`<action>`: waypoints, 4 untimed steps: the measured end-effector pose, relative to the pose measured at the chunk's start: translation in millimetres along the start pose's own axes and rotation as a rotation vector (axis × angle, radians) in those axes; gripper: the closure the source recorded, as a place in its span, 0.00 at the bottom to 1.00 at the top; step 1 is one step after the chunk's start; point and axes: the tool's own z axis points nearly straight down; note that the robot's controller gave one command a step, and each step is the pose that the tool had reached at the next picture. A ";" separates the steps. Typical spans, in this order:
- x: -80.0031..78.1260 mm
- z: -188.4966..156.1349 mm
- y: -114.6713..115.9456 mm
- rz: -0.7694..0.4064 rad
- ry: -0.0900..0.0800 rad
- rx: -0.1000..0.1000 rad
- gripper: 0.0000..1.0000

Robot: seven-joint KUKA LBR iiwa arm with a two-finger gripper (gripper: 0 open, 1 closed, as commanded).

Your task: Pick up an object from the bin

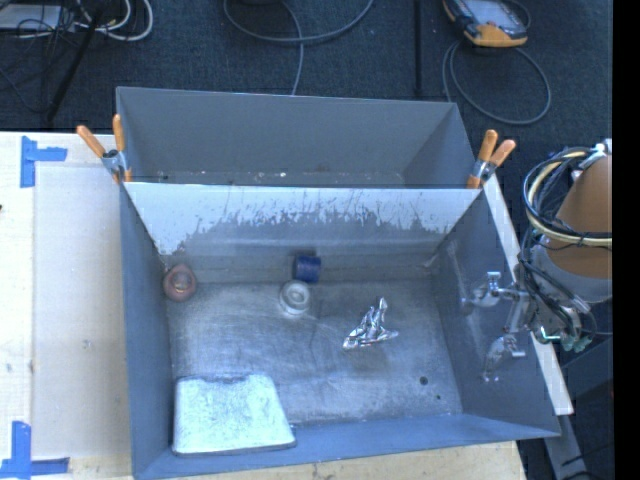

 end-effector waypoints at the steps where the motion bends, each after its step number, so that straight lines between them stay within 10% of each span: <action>1: -55.7 110.3 60.1 -0.106 -0.011 0.004 0.00; 2: -58.5 104.7 123.6 -0.236 -0.009 0.001 0.00; 3: -58.3 103.7 121.3 -0.235 -0.007 0.004 1.00; 4: -67.8 -56.7 111.3 -0.226 -0.018 0.006 1.00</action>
Offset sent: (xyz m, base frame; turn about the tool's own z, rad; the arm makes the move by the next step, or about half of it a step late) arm 0.0527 0.0590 -0.1105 -0.1021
